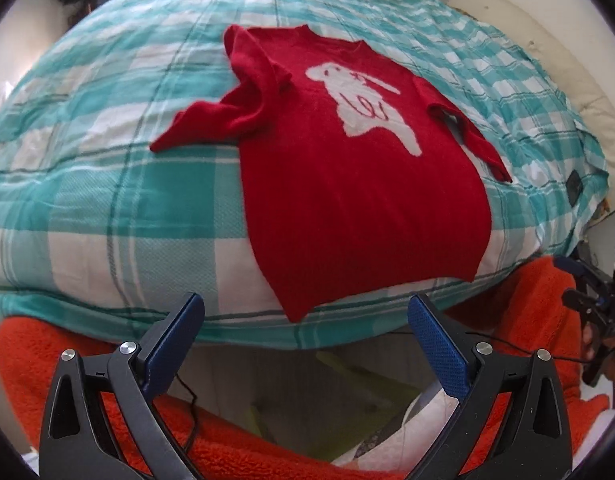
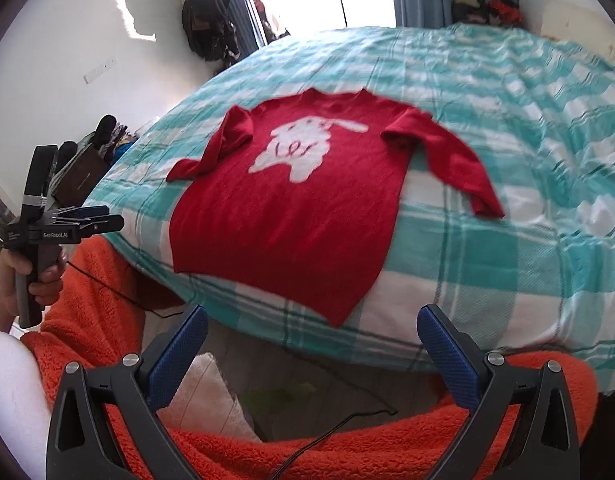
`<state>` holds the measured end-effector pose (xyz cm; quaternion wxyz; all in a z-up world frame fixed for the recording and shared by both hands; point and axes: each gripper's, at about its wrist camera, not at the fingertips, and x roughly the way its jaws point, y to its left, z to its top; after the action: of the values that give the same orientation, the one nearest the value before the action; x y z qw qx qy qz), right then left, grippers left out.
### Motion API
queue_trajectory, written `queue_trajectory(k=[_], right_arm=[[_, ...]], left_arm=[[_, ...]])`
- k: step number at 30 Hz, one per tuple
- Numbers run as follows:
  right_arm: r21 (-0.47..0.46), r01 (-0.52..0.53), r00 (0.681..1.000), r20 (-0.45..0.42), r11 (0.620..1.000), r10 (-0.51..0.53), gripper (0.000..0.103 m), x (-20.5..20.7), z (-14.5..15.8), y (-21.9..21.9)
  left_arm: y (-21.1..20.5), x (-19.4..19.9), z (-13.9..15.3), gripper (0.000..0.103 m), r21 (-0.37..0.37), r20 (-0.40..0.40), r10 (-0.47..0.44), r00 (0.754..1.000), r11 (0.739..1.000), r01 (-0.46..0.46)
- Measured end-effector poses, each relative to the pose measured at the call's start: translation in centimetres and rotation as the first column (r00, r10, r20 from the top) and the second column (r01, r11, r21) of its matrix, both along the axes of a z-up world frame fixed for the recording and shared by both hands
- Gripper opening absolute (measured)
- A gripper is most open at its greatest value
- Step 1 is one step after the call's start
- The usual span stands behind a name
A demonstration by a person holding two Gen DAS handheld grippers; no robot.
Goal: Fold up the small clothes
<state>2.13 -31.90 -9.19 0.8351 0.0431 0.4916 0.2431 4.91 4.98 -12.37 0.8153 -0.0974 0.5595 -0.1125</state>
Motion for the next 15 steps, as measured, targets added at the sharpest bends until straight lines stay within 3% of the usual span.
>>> queue_trajectory(k=[4,5,6,9,12,14,15], right_arm=[[0.127,0.001,0.980,-0.198,0.992,0.024,0.103,4.3,-6.7,-0.9],[0.174,0.023,0.970,-0.244,0.984,0.020,0.102,5.4,-8.2,-1.1],[0.209,0.045,0.957,-0.289,0.977,0.017,0.096,6.5,-9.6,-1.1],[0.197,0.054,0.928,-0.371,0.979,0.024,0.072,8.5,-12.3,-0.4],[0.161,0.023,0.921,-0.387,0.987,0.042,0.070,9.4,-13.7,0.6],[0.166,-0.001,0.918,-0.391,0.986,0.067,0.062,9.5,-14.2,1.4],[0.174,-0.017,0.915,-0.395,0.985,0.085,0.045,9.5,-14.5,1.7]], left_arm=[[-0.4,1.7,-4.5,0.099,-0.027,-0.060,-0.005,0.998,1.000,0.003],[-0.7,2.0,-5.2,0.094,-0.037,-0.078,-0.001,0.997,0.999,-0.002],[-1.1,2.2,-5.8,0.087,-0.054,-0.086,-0.008,0.996,0.999,0.003],[-2.2,2.9,-7.2,0.080,-0.059,-0.102,-0.026,0.994,0.998,0.020],[-2.7,3.1,-7.8,0.077,-0.036,-0.095,-0.031,0.995,0.999,0.028],[-2.5,3.1,-7.8,0.060,-0.036,-0.095,-0.031,0.995,0.999,0.028],[-2.2,3.1,-7.9,0.052,-0.044,-0.098,-0.029,0.995,0.999,0.025]])
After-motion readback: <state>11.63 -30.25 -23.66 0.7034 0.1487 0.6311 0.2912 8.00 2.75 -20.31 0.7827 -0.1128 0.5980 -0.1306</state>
